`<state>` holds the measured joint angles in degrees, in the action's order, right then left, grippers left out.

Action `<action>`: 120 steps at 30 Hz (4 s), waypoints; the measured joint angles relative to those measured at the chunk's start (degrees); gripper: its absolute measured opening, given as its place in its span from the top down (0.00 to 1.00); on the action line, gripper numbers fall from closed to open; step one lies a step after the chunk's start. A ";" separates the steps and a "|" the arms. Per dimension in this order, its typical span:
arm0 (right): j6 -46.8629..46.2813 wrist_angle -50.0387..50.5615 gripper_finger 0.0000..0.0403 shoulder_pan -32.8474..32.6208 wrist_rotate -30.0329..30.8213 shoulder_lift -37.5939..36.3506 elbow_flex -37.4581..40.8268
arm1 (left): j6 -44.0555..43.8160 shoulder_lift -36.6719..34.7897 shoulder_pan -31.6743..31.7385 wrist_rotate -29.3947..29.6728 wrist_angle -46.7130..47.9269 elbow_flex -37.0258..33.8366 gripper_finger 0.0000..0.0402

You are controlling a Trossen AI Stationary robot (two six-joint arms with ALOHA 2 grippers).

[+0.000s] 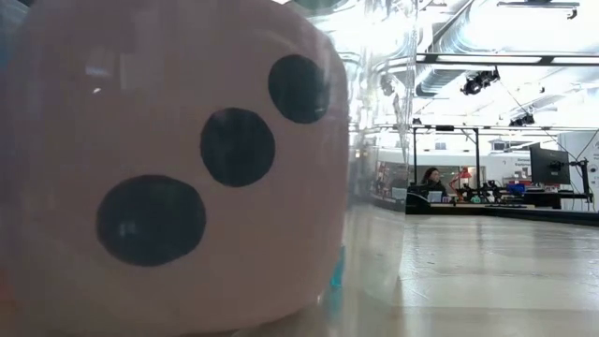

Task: Pick & Place Dice
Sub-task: Put the small green dice into the transparent bin, then return to Home Position

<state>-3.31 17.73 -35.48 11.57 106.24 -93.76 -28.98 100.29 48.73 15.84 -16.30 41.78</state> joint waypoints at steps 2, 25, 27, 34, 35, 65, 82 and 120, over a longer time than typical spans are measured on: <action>-0.03 0.18 0.56 0.00 0.02 0.00 0.00 | 0.03 1.04 -0.03 0.95 -0.17 0.91 0.65; -1.38 1.84 0.56 1.05 -1.68 -0.02 0.00 | 1.15 3.39 3.08 -0.15 2.41 4.06 0.65; -1.38 1.84 0.56 1.07 -1.68 -0.02 0.00 | 1.49 3.42 2.86 -0.23 2.41 4.06 0.65; -1.38 1.83 0.56 1.18 -1.70 -0.02 0.00 | 1.96 3.50 2.80 0.04 2.38 4.06 0.77; -1.38 1.82 0.56 1.18 -1.68 -0.02 0.00 | 1.98 3.50 2.80 -0.05 2.38 4.08 0.80; -2.98 1.82 0.56 1.16 -1.70 -0.02 0.00 | 13.70 -25.38 -7.76 2.65 44.09 4.22 0.87; -2.90 1.39 0.56 1.39 -1.49 -0.03 0.00 | 4.34 -68.58 -52.06 -10.77 62.36 3.39 0.84; -6.10 0.01 0.56 1.40 -1.24 -0.04 0.00 | 21.28 -37.84 -87.21 1.23 16.30 -2.39 0.53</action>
<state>-9.41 17.74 -34.09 10.33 106.19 -93.76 -7.71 62.45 -38.48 17.07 0.00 39.40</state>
